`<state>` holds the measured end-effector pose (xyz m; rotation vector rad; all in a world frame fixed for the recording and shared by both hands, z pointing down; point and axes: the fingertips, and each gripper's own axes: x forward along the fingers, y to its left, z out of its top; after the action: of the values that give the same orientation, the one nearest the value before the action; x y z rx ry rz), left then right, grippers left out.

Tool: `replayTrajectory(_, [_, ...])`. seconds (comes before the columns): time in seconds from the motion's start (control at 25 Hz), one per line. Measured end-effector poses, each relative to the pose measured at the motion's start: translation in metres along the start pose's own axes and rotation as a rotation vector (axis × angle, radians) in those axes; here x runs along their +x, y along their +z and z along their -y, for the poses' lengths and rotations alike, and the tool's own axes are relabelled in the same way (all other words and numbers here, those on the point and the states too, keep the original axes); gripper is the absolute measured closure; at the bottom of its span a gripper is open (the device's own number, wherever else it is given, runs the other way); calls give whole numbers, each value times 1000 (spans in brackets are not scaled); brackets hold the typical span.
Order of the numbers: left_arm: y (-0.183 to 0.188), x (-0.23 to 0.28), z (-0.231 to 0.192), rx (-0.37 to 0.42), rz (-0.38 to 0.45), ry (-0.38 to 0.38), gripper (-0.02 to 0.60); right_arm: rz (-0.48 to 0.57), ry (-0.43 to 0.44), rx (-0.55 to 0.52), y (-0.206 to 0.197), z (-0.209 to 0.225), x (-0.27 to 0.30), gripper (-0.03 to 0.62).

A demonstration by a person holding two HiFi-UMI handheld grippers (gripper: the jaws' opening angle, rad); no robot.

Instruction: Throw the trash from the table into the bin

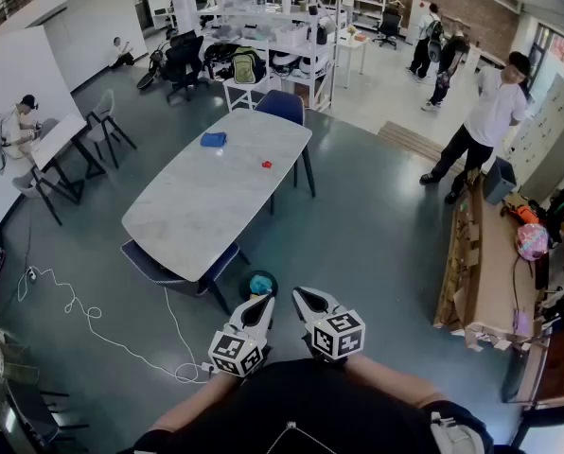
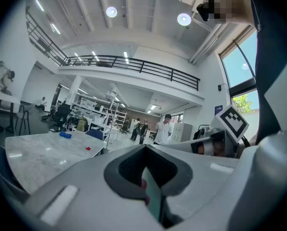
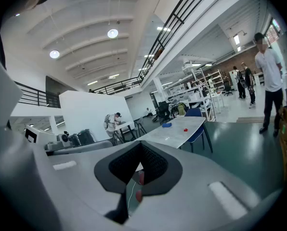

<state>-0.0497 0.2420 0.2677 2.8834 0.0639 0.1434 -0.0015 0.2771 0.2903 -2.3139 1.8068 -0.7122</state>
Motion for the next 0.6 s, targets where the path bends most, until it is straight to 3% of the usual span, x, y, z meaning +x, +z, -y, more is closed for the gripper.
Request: replayTrajectory(0.6, [-4, -7, -18, -32, -10, -13, 581, -7, -29, 37, -9, -3, 13, 568])
